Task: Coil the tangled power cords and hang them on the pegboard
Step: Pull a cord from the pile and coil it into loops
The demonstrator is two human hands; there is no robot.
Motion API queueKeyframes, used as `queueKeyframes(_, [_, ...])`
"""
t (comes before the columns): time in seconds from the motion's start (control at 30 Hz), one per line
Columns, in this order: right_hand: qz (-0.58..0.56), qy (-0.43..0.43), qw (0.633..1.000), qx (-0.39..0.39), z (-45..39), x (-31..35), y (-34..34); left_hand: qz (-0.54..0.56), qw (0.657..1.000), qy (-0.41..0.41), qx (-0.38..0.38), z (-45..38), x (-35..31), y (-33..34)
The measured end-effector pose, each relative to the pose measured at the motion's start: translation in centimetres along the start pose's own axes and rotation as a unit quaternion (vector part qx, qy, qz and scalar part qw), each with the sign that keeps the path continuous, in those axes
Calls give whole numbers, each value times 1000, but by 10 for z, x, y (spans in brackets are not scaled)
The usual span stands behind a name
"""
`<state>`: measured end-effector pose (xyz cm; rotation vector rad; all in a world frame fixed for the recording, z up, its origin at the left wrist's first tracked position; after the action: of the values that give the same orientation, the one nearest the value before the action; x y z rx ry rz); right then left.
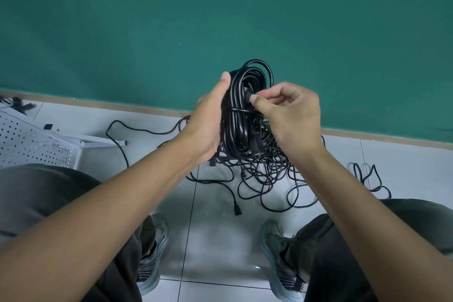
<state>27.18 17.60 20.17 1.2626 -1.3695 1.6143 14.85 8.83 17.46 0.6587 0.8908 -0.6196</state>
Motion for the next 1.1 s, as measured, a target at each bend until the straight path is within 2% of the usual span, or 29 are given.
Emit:
queueKeyframes(0.13, [5, -13, 1000, 13, -1, 0, -2, 6, 1000, 4, 9, -6, -1, -4])
queueKeyframes(0.3, [-12, 3, 999, 48, -5, 6, -12, -45, 990, 16, 130, -9, -9, -3])
queueKeyframes(0.53, [26, -17, 986, 165, -4, 14, -19, -36, 990, 22, 133, -13, -12, -6])
queueKeyframes(0.73, [17, -46, 989, 142, -5, 24, -20, -37, 988, 34, 143, -14, -20, -6])
queueKeyframes(0.87, [79, -85, 985, 131, -11, 26, -25, -55, 987, 41, 146, -15, -24, -8])
queueKeyframes(0.97, [82, -125, 981, 120, -9, 32, -26, -50, 986, 35, 157, -10, -24, -6])
queueKeyframes(1.1, [146, -211, 964, 69, 0, 40, -22, -24, 985, 25, 171, -6, -23, -2])
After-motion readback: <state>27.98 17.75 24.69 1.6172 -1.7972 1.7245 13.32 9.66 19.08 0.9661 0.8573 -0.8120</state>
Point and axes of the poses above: each hand's wrist, its own z-axis away from the middle knuckle, its own y-axis out of the palm, x = y × z, the point moved 6 cm from there along -z, towards the middle knuckle, and after that the axes turned 6 degrees about -x, right-handed, at the moved point
